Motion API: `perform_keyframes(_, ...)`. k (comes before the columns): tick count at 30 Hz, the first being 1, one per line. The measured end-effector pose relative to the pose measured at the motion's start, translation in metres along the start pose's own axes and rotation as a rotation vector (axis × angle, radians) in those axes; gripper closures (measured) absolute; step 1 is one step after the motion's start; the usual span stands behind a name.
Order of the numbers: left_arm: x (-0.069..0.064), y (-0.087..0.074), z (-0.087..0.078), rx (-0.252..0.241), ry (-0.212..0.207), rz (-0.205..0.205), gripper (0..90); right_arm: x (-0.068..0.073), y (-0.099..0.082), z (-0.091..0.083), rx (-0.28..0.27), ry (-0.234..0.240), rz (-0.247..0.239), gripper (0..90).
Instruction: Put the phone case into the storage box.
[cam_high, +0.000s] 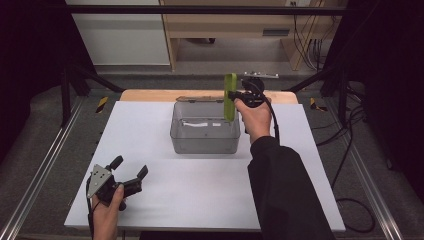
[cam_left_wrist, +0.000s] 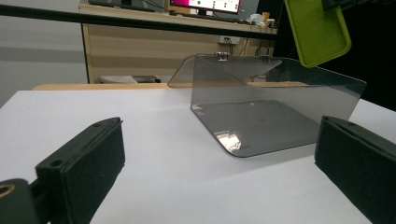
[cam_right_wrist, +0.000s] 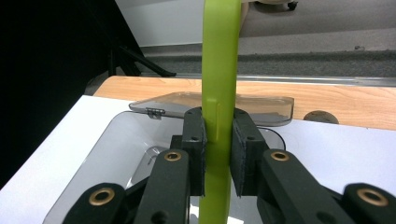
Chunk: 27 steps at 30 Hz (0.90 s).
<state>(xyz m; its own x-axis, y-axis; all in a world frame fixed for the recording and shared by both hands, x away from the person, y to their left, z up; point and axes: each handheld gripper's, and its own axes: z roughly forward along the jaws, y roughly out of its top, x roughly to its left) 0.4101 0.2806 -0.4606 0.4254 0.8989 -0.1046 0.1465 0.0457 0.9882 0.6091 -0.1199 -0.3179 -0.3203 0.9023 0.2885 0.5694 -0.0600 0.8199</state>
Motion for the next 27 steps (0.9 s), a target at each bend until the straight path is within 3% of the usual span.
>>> perform_keyframes(27, -0.001, 0.0, 0.0, 0.006, -0.01, 0.005, 1.4, 0.001, -0.028, 0.004, -0.018, -0.081, -0.079, 77.9)
